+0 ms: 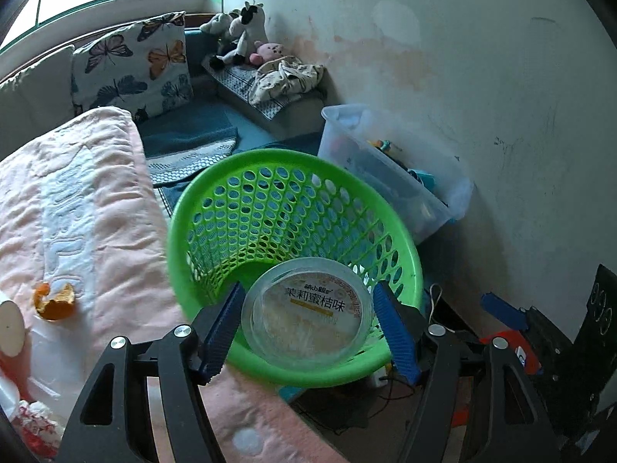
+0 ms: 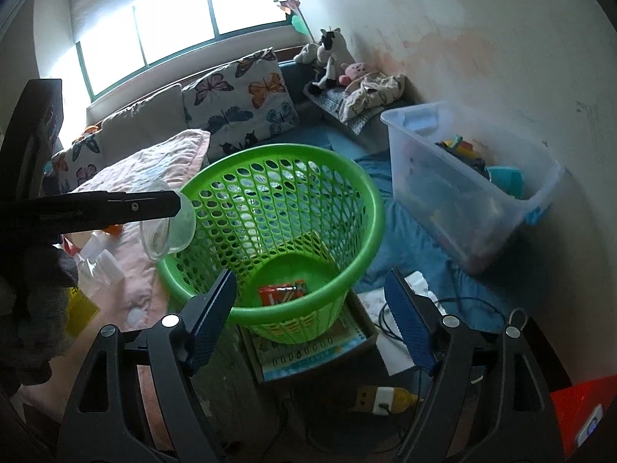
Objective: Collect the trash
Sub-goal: 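Carry the clear plastic lid over the green basket and release it with the left gripper, then grasp the yellow-green juice bottle with the left gripper and lift it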
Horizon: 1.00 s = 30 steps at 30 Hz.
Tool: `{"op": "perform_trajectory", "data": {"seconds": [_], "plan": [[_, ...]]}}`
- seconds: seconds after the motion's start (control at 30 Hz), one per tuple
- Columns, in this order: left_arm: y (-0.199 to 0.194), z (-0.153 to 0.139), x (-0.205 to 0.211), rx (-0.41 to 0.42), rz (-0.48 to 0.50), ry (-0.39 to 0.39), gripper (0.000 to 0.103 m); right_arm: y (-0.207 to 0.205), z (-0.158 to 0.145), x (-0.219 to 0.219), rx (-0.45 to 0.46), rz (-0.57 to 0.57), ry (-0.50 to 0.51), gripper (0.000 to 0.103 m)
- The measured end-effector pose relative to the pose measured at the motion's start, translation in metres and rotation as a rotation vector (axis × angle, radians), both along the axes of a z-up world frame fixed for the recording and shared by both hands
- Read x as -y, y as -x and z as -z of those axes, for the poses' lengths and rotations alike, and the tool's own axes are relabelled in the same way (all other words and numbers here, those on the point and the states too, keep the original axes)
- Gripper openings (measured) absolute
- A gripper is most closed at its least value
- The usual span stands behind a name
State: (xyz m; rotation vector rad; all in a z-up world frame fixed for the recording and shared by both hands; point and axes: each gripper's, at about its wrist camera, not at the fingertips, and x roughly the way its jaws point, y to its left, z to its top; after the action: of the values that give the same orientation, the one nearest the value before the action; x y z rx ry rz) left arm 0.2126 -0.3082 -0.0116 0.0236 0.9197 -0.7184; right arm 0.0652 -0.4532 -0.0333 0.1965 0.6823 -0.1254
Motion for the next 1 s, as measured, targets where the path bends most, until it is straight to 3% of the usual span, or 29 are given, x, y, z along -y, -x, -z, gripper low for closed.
{"op": "perform_trajectory", "data": {"seconds": [0.07, 0.33, 0.63, 1.0], "plan": [[0.003, 0.0, 0.0, 0.01, -0.001, 0.001, 0.079, 0.001, 0.002, 0.001, -0.001, 0.005, -0.003, 0.079], [0.022, -0.016, -0.026, 0.06, -0.026, 0.039, 0.079, 0.007, -0.004, -0.009, 0.012, -0.003, -0.008, 0.079], [0.064, -0.035, -0.093, 0.161, -0.103, 0.039, 0.079, 0.015, -0.015, -0.039, 0.041, -0.051, -0.013, 0.081], [0.106, -0.012, -0.178, 0.192, -0.212, 0.014, 0.079, 0.013, -0.019, -0.079, 0.042, -0.104, -0.028, 0.082]]}}
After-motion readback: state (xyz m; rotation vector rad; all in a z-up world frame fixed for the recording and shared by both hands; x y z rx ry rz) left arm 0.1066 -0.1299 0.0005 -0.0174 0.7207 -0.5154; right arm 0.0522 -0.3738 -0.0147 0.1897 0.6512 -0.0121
